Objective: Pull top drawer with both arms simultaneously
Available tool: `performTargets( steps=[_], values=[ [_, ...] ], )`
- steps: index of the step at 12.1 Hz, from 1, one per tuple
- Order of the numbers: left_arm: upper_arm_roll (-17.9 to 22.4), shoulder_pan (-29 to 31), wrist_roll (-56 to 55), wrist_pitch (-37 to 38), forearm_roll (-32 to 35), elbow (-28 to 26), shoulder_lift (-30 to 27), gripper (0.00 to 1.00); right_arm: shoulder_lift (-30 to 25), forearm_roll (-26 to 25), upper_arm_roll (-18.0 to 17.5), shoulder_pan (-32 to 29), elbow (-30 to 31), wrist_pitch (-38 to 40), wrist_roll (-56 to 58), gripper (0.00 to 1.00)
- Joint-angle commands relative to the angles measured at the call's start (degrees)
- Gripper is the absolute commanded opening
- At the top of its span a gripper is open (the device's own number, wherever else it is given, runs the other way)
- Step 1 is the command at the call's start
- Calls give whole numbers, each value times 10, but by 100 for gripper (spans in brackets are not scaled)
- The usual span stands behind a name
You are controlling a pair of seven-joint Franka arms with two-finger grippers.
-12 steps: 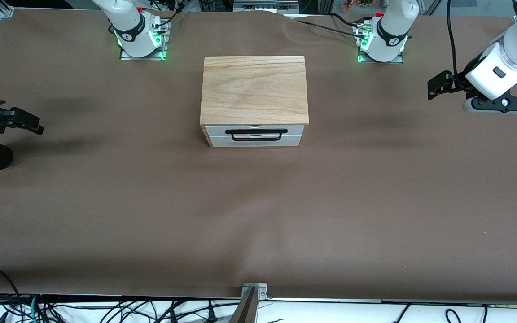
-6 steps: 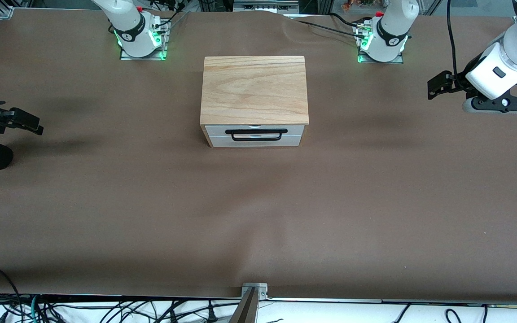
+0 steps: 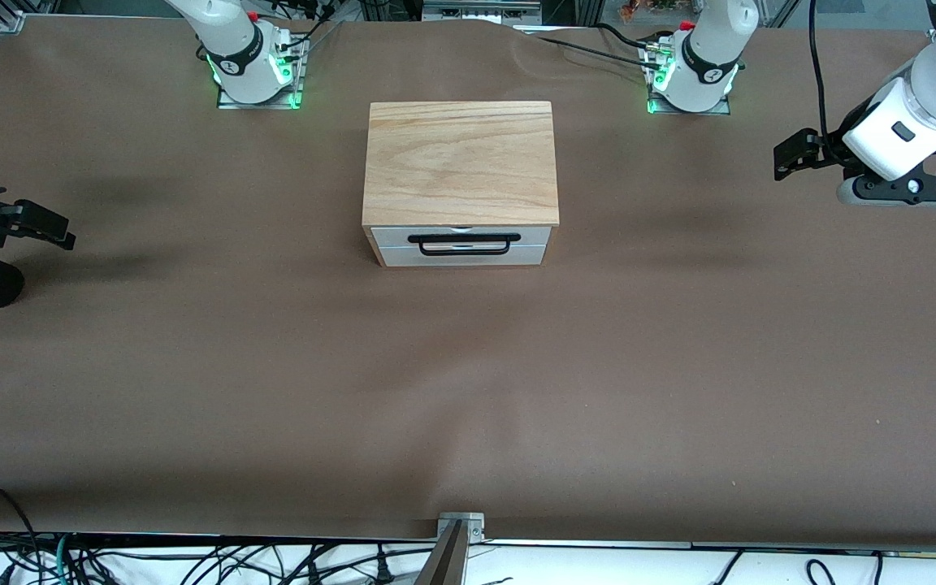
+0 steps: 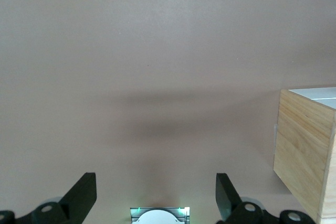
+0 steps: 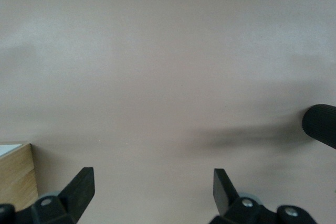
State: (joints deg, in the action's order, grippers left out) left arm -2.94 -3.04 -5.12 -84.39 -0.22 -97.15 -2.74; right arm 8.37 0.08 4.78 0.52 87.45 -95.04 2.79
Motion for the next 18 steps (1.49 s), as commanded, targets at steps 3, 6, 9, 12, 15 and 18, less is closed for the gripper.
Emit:
performTargets(
  steps=[3,6,9,12,15,18],
  values=[
    [-2,3,1,-2,4,-4,-1,100,7,-3,-2,-6,-18,9,9,100],
    [-2,3,1,-2,4,-4,-1,100,7,-3,-2,-6,-18,9,9,100],
    [-3,3,1,-2,4,-4,-1,100,7,-2,-2,-6,-18,9,8,100],
    [-2,3,1,-17,4,-4,7,100,9,-1,-2,-6,-12,10,6,100],
    [-2,4,2,-45,4,-7,26,100,10,0,-3,-1,-2,15,-5,100],
    [-2,4,5,-111,3,-42,43,100,45,61,-5,6,4,14,4,100]
  ],
)
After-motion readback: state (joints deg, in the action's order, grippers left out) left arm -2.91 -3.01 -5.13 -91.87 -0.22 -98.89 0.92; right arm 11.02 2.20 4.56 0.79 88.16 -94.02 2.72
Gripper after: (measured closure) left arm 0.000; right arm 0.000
